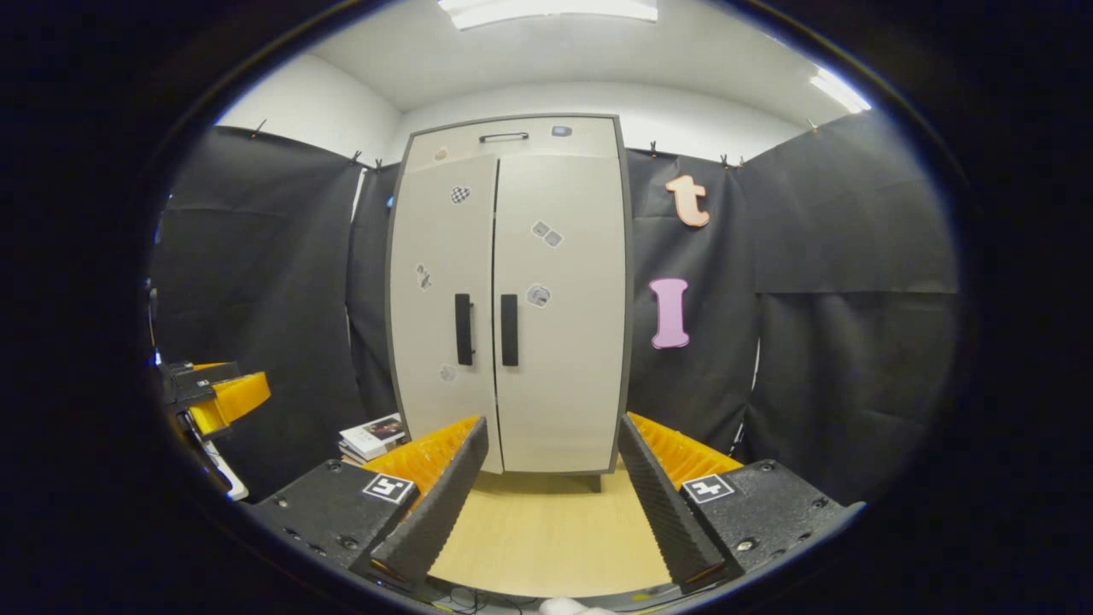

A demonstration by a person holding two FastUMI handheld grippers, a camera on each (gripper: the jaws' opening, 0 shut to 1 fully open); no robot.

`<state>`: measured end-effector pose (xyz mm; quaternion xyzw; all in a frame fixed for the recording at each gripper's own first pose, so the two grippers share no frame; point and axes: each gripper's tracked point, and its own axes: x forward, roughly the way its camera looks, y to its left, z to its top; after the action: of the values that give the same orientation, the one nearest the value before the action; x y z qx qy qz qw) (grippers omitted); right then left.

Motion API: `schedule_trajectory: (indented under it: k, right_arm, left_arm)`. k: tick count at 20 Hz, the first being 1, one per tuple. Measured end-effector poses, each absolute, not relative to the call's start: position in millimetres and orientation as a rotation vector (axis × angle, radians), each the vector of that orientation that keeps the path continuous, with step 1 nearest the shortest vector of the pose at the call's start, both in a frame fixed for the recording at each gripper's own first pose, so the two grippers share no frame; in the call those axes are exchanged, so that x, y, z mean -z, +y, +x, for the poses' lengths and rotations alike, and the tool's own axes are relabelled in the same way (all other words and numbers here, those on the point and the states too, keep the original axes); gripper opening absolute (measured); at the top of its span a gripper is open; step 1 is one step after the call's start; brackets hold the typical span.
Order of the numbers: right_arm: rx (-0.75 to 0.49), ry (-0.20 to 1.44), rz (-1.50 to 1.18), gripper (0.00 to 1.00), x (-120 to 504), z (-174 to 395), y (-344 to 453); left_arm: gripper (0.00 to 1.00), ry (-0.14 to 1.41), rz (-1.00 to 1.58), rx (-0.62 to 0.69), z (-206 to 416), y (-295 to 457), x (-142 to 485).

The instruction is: Grab one shoe with the right hand and put it into the shoe cabinet, grab the other shoe with the left hand and put it into the shoe cabinet; then close the right door with the right hand and the left door with the left hand.

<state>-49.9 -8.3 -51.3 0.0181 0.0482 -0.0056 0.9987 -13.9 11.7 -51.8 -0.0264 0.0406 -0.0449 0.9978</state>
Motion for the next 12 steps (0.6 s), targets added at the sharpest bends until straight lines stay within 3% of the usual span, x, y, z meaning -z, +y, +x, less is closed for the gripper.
schedule_trajectory:
  k: [4,5,6,12]
  right_arm:
    - [0.018,0.087,0.036,0.99,48.1,-55.3,-5.0]
    - [0.02,0.089,0.034,0.99,47.6,-55.9,-4.1]
    - [0.023,0.086,0.032,0.99,48.0,-58.3,-3.4]
    - [0.028,0.083,0.03,0.99,44.6,-57.4,-2.8]
  left_arm:
    - [0.95,0.079,-0.054,0.093,-17.4,17.7,49.8]
    - [1.0,0.077,-0.053,0.093,-17.7,19.3,49.1]
    - [0.95,0.076,-0.053,0.095,-17.9,19.4,48.5]
    - [0.95,0.069,-0.043,0.111,-18.7,17.1,44.6]
